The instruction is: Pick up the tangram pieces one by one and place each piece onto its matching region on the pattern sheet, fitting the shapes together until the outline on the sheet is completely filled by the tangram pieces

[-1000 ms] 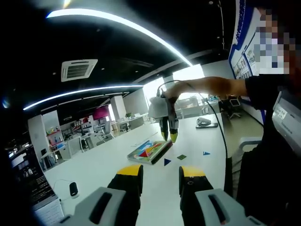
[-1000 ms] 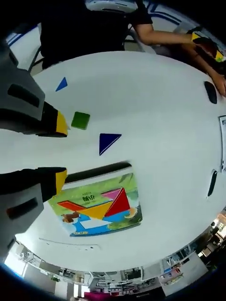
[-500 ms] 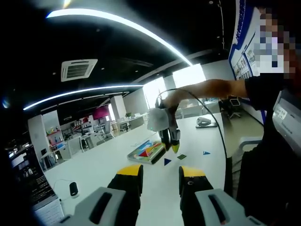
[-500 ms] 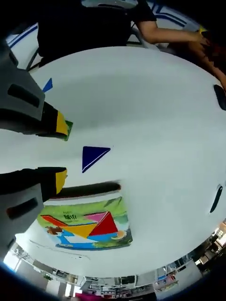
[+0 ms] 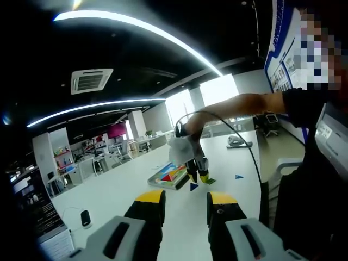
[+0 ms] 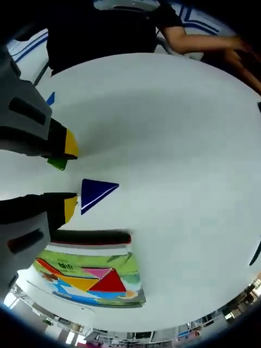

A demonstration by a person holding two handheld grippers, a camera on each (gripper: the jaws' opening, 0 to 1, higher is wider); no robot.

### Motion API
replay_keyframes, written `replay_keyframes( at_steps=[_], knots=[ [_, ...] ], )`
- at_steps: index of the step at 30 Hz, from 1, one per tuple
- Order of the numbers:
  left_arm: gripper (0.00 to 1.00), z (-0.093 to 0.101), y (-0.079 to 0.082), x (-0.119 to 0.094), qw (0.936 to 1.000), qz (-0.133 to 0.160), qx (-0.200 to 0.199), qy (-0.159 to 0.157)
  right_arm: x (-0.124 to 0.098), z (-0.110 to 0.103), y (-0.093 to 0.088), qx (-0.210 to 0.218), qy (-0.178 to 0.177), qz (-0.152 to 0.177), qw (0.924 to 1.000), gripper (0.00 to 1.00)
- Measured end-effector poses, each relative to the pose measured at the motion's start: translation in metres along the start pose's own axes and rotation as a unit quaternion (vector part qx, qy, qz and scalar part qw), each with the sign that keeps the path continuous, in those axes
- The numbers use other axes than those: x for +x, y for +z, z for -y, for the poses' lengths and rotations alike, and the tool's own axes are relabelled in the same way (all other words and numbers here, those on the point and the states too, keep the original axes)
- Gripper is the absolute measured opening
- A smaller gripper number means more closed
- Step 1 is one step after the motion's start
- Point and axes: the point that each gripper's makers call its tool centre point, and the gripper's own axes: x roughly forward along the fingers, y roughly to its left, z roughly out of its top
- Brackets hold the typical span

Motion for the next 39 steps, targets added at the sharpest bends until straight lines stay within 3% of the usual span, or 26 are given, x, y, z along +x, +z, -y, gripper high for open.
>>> replay_keyframes(
  at_steps=[5, 13, 19, 24, 28, 30, 33, 35, 39],
  knots=[
    [0.32, 0.001, 0.0, 0.001, 1.0, -0.001, 0.001, -0.001, 0.0, 0.011, 0.011, 0.004, -0.002, 0.02, 0.9998, 0.27],
    [0.32, 0.0, 0.0, 0.0, 1.0, 0.001, 0.0, 0.001, -0.001, 0.011, 0.027, 0.013, 0.014, 0.049, 0.9986, 0.28],
    [0.32, 0.001, -0.001, 0.0, 1.0, 0.001, 0.001, -0.001, -0.001, 0.016, 0.031, 0.018, 0.009, 0.053, 0.9984, 0.28],
    [0.32, 0.0, -0.001, 0.0, 1.0, 0.0, 0.0, 0.0, -0.014, 0.024, 0.042, 0.015, 0.004, 0.075, 0.9971, 0.28],
    [0.32, -0.001, -0.001, -0.001, 1.0, 0.001, 0.0, 0.0, -0.027, 0.041, 0.055, 0.091, -0.025, 0.111, 0.9894, 0.27],
    [0.32, -0.001, -0.001, 0.0, 1.0, 0.0, 0.0, 0.0, -0.027, 0.046, 0.055, 0.126, -0.039, 0.107, 0.9854, 0.27],
    [0.32, -0.001, -0.001, 0.0, 1.0, 0.0, 0.001, -0.001, -0.022, 0.039, 0.053, 0.129, -0.041, 0.102, 0.9856, 0.27],
    [0.32, 0.0, 0.0, 0.0, 1.0, 0.001, 0.002, -0.001, -0.017, 0.037, 0.046, 0.151, -0.047, 0.082, 0.984, 0.27],
    [0.32, -0.001, 0.0, -0.001, 1.0, 0.001, 0.002, 0.0, -0.005, 0.027, 0.035, 0.156, -0.048, 0.052, 0.9852, 0.27]
  ],
)
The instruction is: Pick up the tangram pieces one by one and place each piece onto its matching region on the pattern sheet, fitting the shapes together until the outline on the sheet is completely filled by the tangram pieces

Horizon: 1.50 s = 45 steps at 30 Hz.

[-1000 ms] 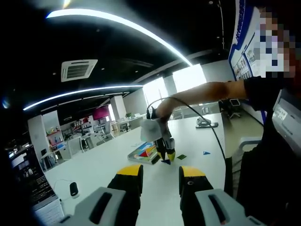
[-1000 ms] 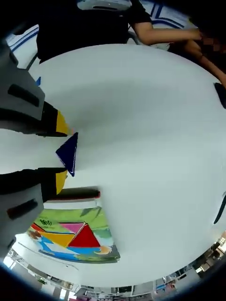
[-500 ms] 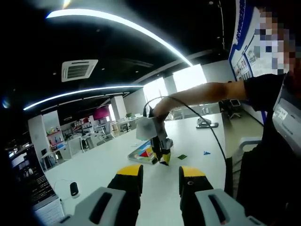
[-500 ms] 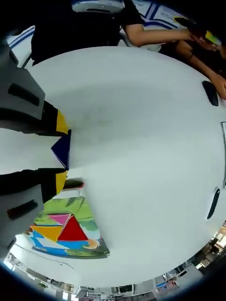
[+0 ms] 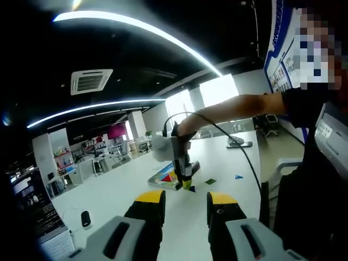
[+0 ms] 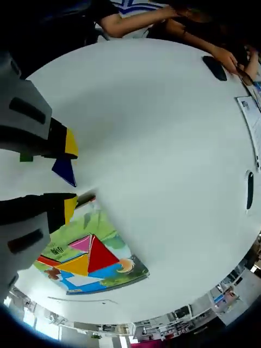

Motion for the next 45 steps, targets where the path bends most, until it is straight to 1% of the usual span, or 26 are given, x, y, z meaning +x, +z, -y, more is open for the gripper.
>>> replay_keyframes(
  at_steps=[2, 3, 4, 7, 11, 13, 15, 17, 20, 21, 22, 24, 25, 28, 30, 37, 38, 39, 43, 45],
  knots=[
    [0.32, 0.0, 0.0, 0.0, 1.0, -0.001, 0.0, 0.0, 0.004, 0.0, -0.005, 0.004, -0.008, -0.011, 0.9999, 0.27],
    [0.32, 0.0, -0.001, 0.001, 1.0, -0.002, 0.001, -0.001, 0.003, -0.003, -0.008, 0.023, -0.005, -0.017, 0.9996, 0.26],
    [0.32, 0.001, -0.001, 0.001, 1.0, -0.002, 0.001, -0.001, 0.002, -0.001, -0.006, 0.024, -0.011, -0.013, 0.9996, 0.26],
    [0.32, 0.001, 0.0, 0.0, 1.0, 0.0, 0.001, -0.001, 0.002, -0.004, -0.008, 0.023, -0.012, -0.011, 0.9996, 0.25],
    [0.32, 0.0, -0.001, 0.0, 1.0, -0.001, 0.0, 0.001, 0.002, -0.01, -0.021, 0.018, 0.004, -0.034, 0.9992, 0.25],
    [0.32, 0.0, 0.0, -0.001, 1.0, 0.0, 0.0, 0.001, 0.002, -0.013, -0.027, 0.02, 0.012, -0.041, 0.9989, 0.25],
    [0.32, 0.0, 0.0, -0.001, 1.0, 0.001, 0.001, 0.0, 0.002, -0.013, -0.028, 0.025, 0.017, -0.039, 0.9988, 0.26],
    [0.32, 0.0, 0.0, 0.0, 1.0, 0.0, 0.001, 0.0, 0.002, -0.01, -0.025, 0.02, 0.023, -0.031, 0.999, 0.27],
    [0.32, 0.0, 0.0, 0.0, 1.0, -0.001, 0.002, 0.0, 0.002, -0.012, -0.025, 0.027, 0.033, -0.024, 0.9988, 0.26],
    [0.32, 0.0, 0.0, -0.001, 1.0, -0.001, 0.001, 0.0, 0.003, -0.012, -0.025, 0.034, 0.037, -0.022, 0.9985, 0.26],
    [0.32, 0.0, 0.0, -0.001, 1.0, 0.0, 0.001, 0.001, 0.003, -0.012, -0.028, 0.039, 0.04, -0.027, 0.9981, 0.26],
    [0.32, -0.001, 0.0, -0.001, 1.0, 0.0, 0.001, 0.002, 0.002, -0.013, -0.029, 0.042, 0.045, -0.023, 0.9978, 0.26],
    [0.32, -0.001, 0.0, 0.0, 1.0, -0.001, 0.001, 0.002, 0.003, -0.013, -0.028, 0.051, 0.05, -0.022, 0.9972, 0.26],
    [0.32, 0.0, 0.0, 0.0, 1.0, -0.002, 0.002, 0.001, 0.003, -0.011, -0.029, 0.054, 0.051, -0.02, 0.9971, 0.22],
    [0.32, 0.001, 0.0, 0.0, 1.0, -0.001, 0.002, -0.001, 0.002, -0.013, -0.03, 0.05, 0.051, -0.022, 0.9972, 0.22],
    [0.32, 0.0, 0.0, 0.0, 1.0, -0.001, 0.002, 0.002, 0.002, -0.014, -0.026, 0.002, 0.04, -0.015, 0.9991, 0.25],
    [0.32, 0.0, 0.0, 0.0, 1.0, -0.001, 0.002, 0.001, 0.001, -0.015, -0.027, 0.001, 0.041, -0.011, 0.9991, 0.25],
    [0.32, 0.0, 0.0, 0.0, 1.0, -0.001, 0.002, 0.001, 0.002, -0.015, -0.025, 0.01, 0.043, -0.01, 0.999, 0.24],
    [0.32, 0.001, 0.0, 0.0, 1.0, -0.002, 0.004, 0.0, 0.002, -0.013, -0.024, 0.018, 0.047, -0.014, 0.9987, 0.23],
    [0.32, 0.001, 0.0, -0.001, 1.0, -0.001, 0.005, 0.0, 0.002, -0.014, -0.023, 0.013, 0.048, -0.014, 0.9987, 0.23]
  ],
)
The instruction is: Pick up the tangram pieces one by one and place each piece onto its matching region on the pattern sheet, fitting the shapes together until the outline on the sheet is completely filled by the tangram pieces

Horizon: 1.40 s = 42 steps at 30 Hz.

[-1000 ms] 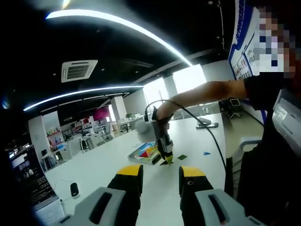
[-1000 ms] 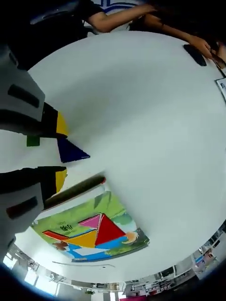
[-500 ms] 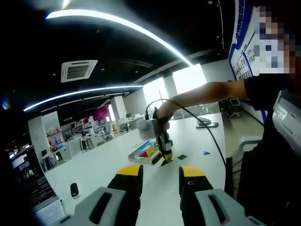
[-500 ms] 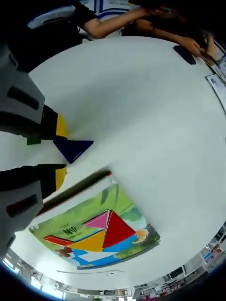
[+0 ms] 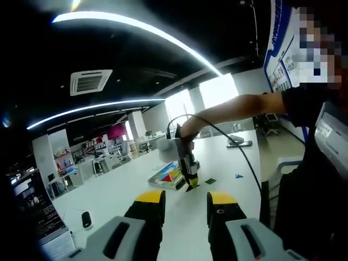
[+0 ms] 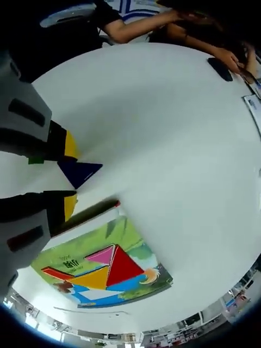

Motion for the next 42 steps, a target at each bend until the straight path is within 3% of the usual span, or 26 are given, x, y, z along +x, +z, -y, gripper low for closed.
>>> replay_keyframes(
  at_steps=[5, 13, 20, 29, 31, 35, 42],
  knots=[
    [0.32, 0.001, 0.0, 0.001, 1.0, -0.001, 0.0, 0.0, 0.0, 0.0, 0.0, -0.03, 0.006, 0.001, 0.9995, 0.21],
    [0.32, 0.0, -0.001, 0.0, 1.0, -0.001, -0.001, 0.002, -0.001, 0.01, 0.003, -0.033, 0.011, 0.012, 0.9993, 0.2],
    [0.32, 0.002, 0.001, -0.001, 1.0, 0.003, -0.001, -0.001, -0.023, 0.01, 0.01, -0.062, 0.023, 0.028, 0.9975, 0.2],
    [0.32, 0.002, 0.0, 0.0, 1.0, 0.002, -0.004, 0.0, -0.053, 0.039, 0.011, -0.046, -0.008, 0.032, 0.9984, 0.2],
    [0.32, 0.001, -0.001, 0.0, 1.0, 0.001, -0.004, 0.0, -0.057, 0.052, 0.01, -0.064, -0.024, 0.031, 0.9972, 0.2],
    [0.32, 0.001, -0.001, 0.0, 1.0, 0.002, -0.004, 0.0, -0.06, 0.071, 0.005, -0.102, -0.044, 0.027, 0.9934, 0.2],
    [0.32, 0.001, -0.001, 0.0, 1.0, 0.001, -0.005, 0.0, -0.06, 0.098, 0.002, -0.089, -0.07, 0.028, 0.9932, 0.2]
  ],
)
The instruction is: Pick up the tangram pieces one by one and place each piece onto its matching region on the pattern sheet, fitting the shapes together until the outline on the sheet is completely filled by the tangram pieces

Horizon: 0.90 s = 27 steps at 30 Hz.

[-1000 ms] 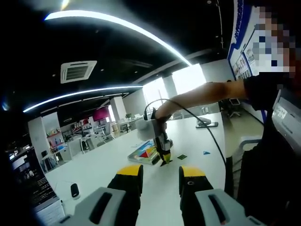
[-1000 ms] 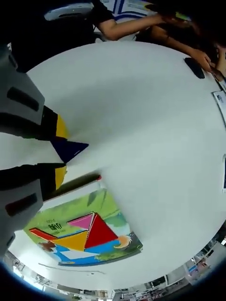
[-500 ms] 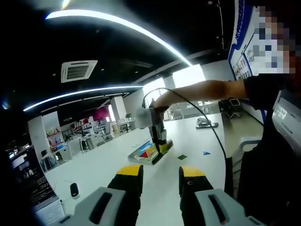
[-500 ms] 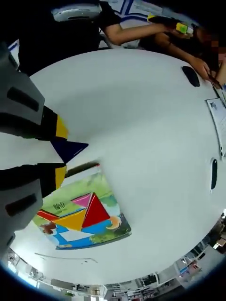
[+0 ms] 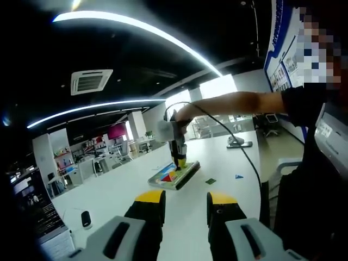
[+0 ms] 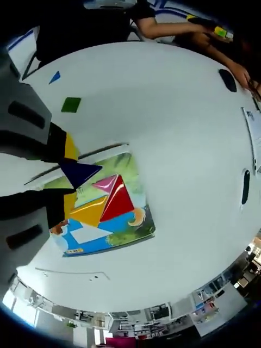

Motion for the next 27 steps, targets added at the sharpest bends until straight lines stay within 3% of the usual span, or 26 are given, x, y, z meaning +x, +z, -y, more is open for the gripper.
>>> replay_keyframes(
  at_steps=[17, 22, 27],
  knots=[
    [0.32, -0.003, 0.0, -0.003, 0.9999, 0.004, -0.007, 0.006, 0.008, 0.036, -0.004, 0.022, -0.032, -0.013, 0.9991, 0.2],
    [0.32, -0.003, 0.001, -0.004, 1.0, 0.005, -0.005, 0.006, 0.015, 0.057, -0.003, 0.03, -0.054, -0.011, 0.998, 0.2],
    [0.32, -0.006, 0.0, -0.005, 0.9999, 0.005, -0.007, 0.009, 0.022, 0.062, -0.003, 0.034, -0.064, -0.008, 0.9973, 0.2]
  ],
)
